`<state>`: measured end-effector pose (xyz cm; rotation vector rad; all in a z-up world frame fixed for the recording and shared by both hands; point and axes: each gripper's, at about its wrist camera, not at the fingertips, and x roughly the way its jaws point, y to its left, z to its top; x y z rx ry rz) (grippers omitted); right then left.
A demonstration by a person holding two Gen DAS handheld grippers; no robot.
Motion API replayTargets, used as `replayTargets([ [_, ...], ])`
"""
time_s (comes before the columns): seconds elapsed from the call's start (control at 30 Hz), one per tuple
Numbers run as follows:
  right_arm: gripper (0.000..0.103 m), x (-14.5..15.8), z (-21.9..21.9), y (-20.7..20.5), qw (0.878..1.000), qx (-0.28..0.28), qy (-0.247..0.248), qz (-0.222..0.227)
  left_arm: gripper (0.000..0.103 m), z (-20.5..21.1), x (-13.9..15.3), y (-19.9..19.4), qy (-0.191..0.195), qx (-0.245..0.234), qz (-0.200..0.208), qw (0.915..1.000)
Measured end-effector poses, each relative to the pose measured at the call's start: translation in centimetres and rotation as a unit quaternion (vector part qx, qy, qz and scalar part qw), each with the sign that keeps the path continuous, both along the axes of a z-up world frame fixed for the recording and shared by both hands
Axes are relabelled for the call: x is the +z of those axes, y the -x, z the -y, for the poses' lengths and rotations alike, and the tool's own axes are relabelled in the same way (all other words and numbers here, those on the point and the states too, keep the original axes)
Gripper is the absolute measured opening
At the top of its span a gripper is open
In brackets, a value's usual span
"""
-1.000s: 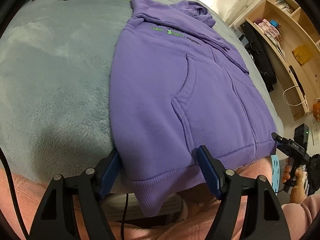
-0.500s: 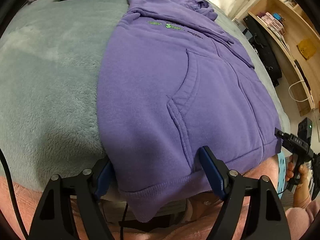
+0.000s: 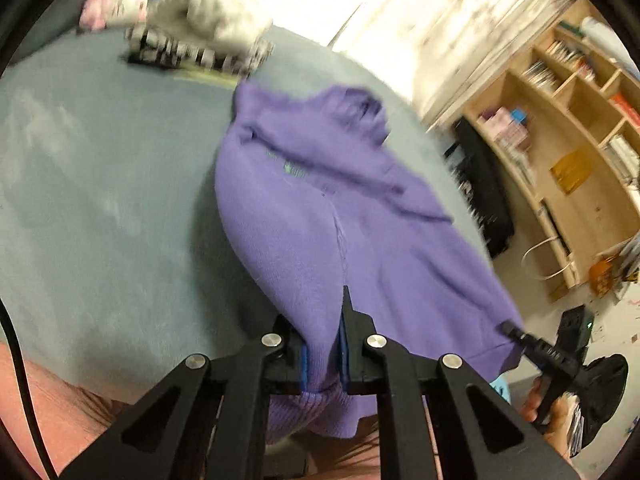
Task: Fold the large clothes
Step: 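Grasp the hoodie hem with both tools and lift it, then flip the hoodie over with both tools so the printed back faces up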
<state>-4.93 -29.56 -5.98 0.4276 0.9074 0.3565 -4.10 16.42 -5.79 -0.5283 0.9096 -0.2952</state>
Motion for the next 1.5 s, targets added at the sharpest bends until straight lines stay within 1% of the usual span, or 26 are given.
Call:
replayTargets([
  [0.1, 0.011, 1.9, -0.7, 0.8, 1.0, 0.007, -0.007, 0.019, 0.008, -0.4, 3.0, 1.2, 0.002, 0.006, 0.027, 0.9996],
  [0.2, 0.011, 4.2, -1.4, 2.3, 0.999, 0.019, -0.012, 0.037, 0.008, -1.5, 5.0, 2.6, 0.022, 0.009, 0.029, 0.9993],
  [0.27, 0.011, 5.6, -1.0, 3.5, 0.999, 0.022, -0.021, 0.045, 0.008, -2.2, 5.9, 3.3, 0.03, 0.011, 0.022, 0.9992],
  [0.33, 0.011, 6.5, -0.3, 4.2, 0.998, 0.017, -0.031, 0.047, 0.008, -3.2, 6.5, 4.1, 0.048, 0.015, 0.008, 0.9987],
  [0.43, 0.011, 7.2, 1.3, 4.2, 0.998, -0.006, -0.051, 0.044, 0.008, -4.7, 5.9, 3.9, 0.065, 0.03, -0.014, 0.9973],
  [0.53, 0.011, 6.4, 2.9, 2.6, 0.996, -0.032, -0.08, 0.032, 0.008, -5.5, 4.8, 2.2, 0.074, 0.043, -0.032, 0.9958],
  [0.63, 0.011, 4.8, 3.9, -0.5, 0.992, -0.057, -0.116, 0.001, 0.009, -5.4, 3.6, -1.2, 0.088, 0.04, -0.055, 0.9938],
  [0.7, 0.011, 3.9, 4.2, -3.5, 0.988, -0.068, -0.139, -0.015, 0.009, -4.9, 3.3, -4.0, 0.086, 0.037, -0.05, 0.9943],
  [0.77, 0.011, 3.8, 4.4, -6.5, 0.985, -0.075, -0.154, -0.017, 0.01, -4.2, 3.8, -7.2, 0.079, 0.036, -0.036, 0.9955],
  [0.83, 0.012, 4.1, 4.3, -9.4, 0.985, -0.084, -0.152, -0.014, 0.012, -3.8, 4.4, -10.6, 0.074, 0.035, -0.017, 0.9965],
  [0.87, 0.014, 4.2, 4.4, -11.6, 0.985, -0.09, -0.15, -0.012, 0.015, -3.7, 4.5, -12.7, 0.076, 0.038, -0.014, 0.9963],
  [0.9, 0.016, 4.1, 4.5, -13.1, 0.984, -0.094, -0.148, -0.013, 0.023, -3.6, 4.4, -14.5, 0.079, 0.038, -0.012, 0.9961],
  [0.93, 0.018, 3.9, 4.6, -15.3, 0.984, -0.107, -0.141, -0.023, 0.026, -3.4, 4.1, -17.0, 0.08, 0.036, -0.01, 0.9961],
  [0.97, 0.03, 3.6, 4.8, -17.0, 0.983, -0.114, -0.137, -0.035, 0.037, -3.2, 3.8, -18.8, 0.081, 0.038, -0.014, 0.9959],
  [1.0, 0.039, 3.1, 4.8, -18.9, 0.982, -0.121, -0.136, -0.05, 0.055, -3.1, 3.3, -20.6, 0.086, 0.04, -0.017, 0.9954],
  [1.03, 0.058, 2.7, 4.9, -20.4, 0.981, -0.127, -0.138, -0.051, 0.065, -3.1, 2.9, -22.0, 0.088, 0.048, -0.015, 0.9949],
  [1.07, 0.072, 2.4, 4.9, -21.4, 0.981, -0.134, -0.136, -0.043, 0.081, -3.3, 2.4, -23.4, 0.091, 0.06, -0.01, 0.994],
  [1.1, 0.075, 2.1, 4.8, -22.5, 0.981, -0.143, -0.129, -0.028, 0.088, -3.5, 2.0, -24.7, 0.096, 0.063, -0.003, 0.9934],
  [1.13, 0.076, 1.8, 4.7, -23.2, 0.982, -0.142, -0.124, -0.021, 0.088, -3.6, 1.4, -26.0, 0.098, 0.068, -0.001, 0.9929],
  [1.2, 0.076, 0.5, 4.1, -24.8, 0.985, -0.134, -0.103, -0.027, 0.088, -3.8, -0.1, -28.0, 0.086, 0.074, -0.014, 0.9934],
  [1.3, 0.076, -2.3, 3.4, -26.9, 0.989, -0.119, -0.064, -0.055, 0.087, -3.5, -3.1, -30.4, 0.048, 0.065, -0.044, 0.9957],
  [1.33, 0.076, -3.1, 3.3, -27.5, 0.99, -0.116, -0.056, -0.062, 0.087, -3.1, -4.3, -31.4, 0.023, 0.058, -0.057, 0.9964],
  [1.43, 0.076, -5.3, 3.0, -29.1, 0.991, -0.111, -0.014, -0.071, 0.087, -2.1, -6.6, -32.9, -0.035, 0.029, -0.071, 0.9965],
  [1.5, 0.076, -6.3, 2.7, -30.3, 0.991, -0.109, 0.029, -0.067, 0.085, -0.9, -7.8, -34.1, -0.089, 0.005, -0.072, 0.9934],
])
